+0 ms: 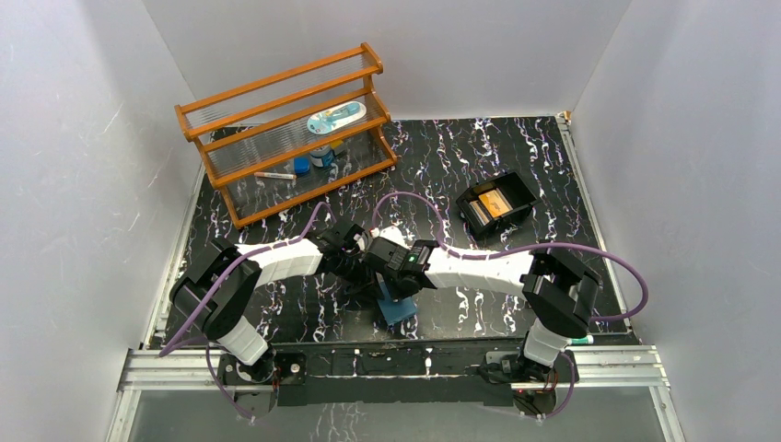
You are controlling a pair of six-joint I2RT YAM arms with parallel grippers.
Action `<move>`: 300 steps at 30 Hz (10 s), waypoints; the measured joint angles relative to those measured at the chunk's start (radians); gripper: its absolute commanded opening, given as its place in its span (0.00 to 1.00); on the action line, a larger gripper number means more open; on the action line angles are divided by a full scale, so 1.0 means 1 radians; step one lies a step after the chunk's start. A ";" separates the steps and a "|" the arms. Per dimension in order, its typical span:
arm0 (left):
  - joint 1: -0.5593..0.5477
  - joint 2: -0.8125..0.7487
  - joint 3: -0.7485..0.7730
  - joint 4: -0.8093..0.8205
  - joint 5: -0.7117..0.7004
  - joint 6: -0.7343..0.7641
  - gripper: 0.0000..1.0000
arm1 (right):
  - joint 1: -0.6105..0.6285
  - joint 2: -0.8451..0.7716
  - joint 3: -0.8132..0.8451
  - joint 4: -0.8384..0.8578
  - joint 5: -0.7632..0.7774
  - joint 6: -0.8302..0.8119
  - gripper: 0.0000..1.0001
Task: Put the credit cards into the card holder
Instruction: Close the card holder at the center of the board.
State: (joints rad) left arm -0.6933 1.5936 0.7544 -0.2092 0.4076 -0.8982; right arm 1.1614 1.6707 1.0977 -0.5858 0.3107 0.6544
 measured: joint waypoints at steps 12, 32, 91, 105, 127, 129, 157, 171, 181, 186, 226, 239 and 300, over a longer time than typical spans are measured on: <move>0.000 0.000 0.000 0.000 0.000 0.000 0.26 | 0.000 0.014 0.010 -0.009 -0.007 -0.005 0.08; 0.000 0.002 0.000 0.002 0.002 -0.001 0.26 | 0.009 0.065 0.066 -0.064 0.001 -0.009 0.03; 0.009 0.009 0.000 0.005 0.018 -0.007 0.25 | 0.075 -0.005 -0.052 0.089 -0.010 0.068 0.30; 0.009 0.009 0.000 0.004 0.016 -0.008 0.25 | -0.008 -0.229 -0.126 0.159 -0.099 0.067 0.27; 0.000 0.006 0.036 -0.040 -0.016 -0.008 0.30 | -0.307 -0.260 -0.359 0.404 -0.457 0.052 0.27; 0.000 0.006 0.048 -0.048 -0.023 -0.008 0.30 | -0.309 -0.254 -0.360 0.410 -0.468 0.052 0.27; -0.001 0.005 0.068 -0.068 -0.050 -0.015 0.28 | -0.315 -0.208 -0.394 0.478 -0.531 0.100 0.27; -0.034 -0.048 0.127 -0.028 -0.015 -0.083 0.28 | -0.315 -0.223 -0.420 0.493 -0.525 0.111 0.23; -0.089 0.038 0.119 0.010 -0.010 -0.109 0.25 | -0.318 -0.223 -0.442 0.536 -0.534 0.130 0.21; -0.089 0.049 0.110 0.019 -0.014 -0.112 0.23 | -0.318 -0.223 -0.442 0.536 -0.534 0.132 0.22; -0.091 0.056 0.103 0.030 -0.029 -0.099 0.11 | -0.361 -0.244 -0.459 0.488 -0.505 0.120 0.35; -0.092 0.056 0.103 0.028 -0.031 -0.100 0.16 | -0.363 -0.241 -0.460 0.502 -0.532 0.101 0.31; -0.094 0.038 0.109 0.013 -0.045 -0.063 0.24 | -0.362 -0.238 -0.458 0.505 -0.533 0.082 0.35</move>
State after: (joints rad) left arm -0.7876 1.6318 0.8631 -0.1967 0.3630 -0.9607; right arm 0.7990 1.4330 0.6399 -0.0807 -0.2226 0.7364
